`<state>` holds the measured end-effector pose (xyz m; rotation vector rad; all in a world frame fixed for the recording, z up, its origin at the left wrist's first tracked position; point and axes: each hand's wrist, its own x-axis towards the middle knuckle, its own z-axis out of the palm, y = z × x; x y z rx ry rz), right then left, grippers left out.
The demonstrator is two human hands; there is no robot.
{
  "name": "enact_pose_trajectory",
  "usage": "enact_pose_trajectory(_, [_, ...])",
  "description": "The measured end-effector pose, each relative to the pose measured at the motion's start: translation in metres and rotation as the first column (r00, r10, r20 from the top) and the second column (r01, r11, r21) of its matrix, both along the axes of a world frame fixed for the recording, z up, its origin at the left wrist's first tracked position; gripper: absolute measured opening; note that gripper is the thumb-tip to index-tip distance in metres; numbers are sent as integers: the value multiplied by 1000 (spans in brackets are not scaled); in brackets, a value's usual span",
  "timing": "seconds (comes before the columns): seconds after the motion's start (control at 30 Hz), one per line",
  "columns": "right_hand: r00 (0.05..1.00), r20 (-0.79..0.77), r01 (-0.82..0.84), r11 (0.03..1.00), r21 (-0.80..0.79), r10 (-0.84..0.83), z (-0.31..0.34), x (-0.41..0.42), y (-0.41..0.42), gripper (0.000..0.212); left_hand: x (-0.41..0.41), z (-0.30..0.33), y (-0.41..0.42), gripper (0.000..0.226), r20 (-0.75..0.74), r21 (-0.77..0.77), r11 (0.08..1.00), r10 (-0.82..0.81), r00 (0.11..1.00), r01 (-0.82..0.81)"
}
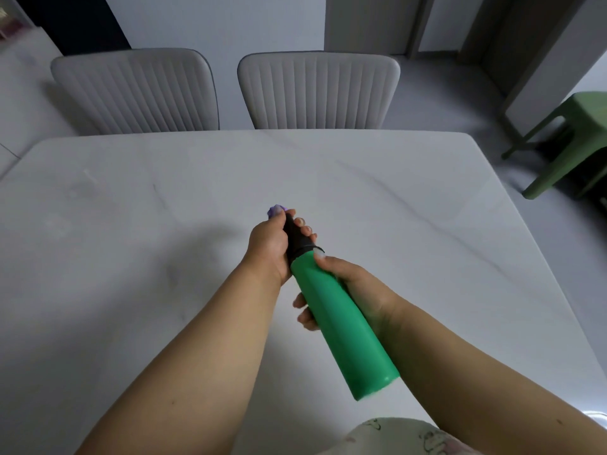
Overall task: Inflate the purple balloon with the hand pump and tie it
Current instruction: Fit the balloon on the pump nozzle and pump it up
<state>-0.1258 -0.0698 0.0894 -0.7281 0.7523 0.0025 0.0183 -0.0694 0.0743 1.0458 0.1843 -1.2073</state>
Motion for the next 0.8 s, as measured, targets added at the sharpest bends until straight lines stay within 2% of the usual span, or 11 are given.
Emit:
enact_pose_trajectory(0.07, [997,-25,-69,995,74,71,1,-3,2,56,8,2,-2,39,3,8,999,41,999,-41])
enact_pose_trajectory(0.17, [997,-17,-71,986,149,75,2,-4,4,55,20,1,-5,42,9,31,997,72,997,-72])
enact_pose_trajectory(0.27, [996,10,-90,978,188,90,8,-8,2,53,33,0,-8,36,-19,67,995,79,997,-78])
enact_pose_trajectory(0.37, [992,30,-124,975,184,121,14,-12,-1,50,42,0,-10,33,-17,74,992,102,995,-100])
enact_pose_trajectory(0.63, [992,-13,-123,989,76,124,28,17,-23,48,25,4,-17,39,-9,-41,993,112,994,-112])
enact_pose_trajectory(0.8, [994,-16,-105,991,79,107,25,22,-18,51,31,6,-17,38,18,2,994,111,994,-111])
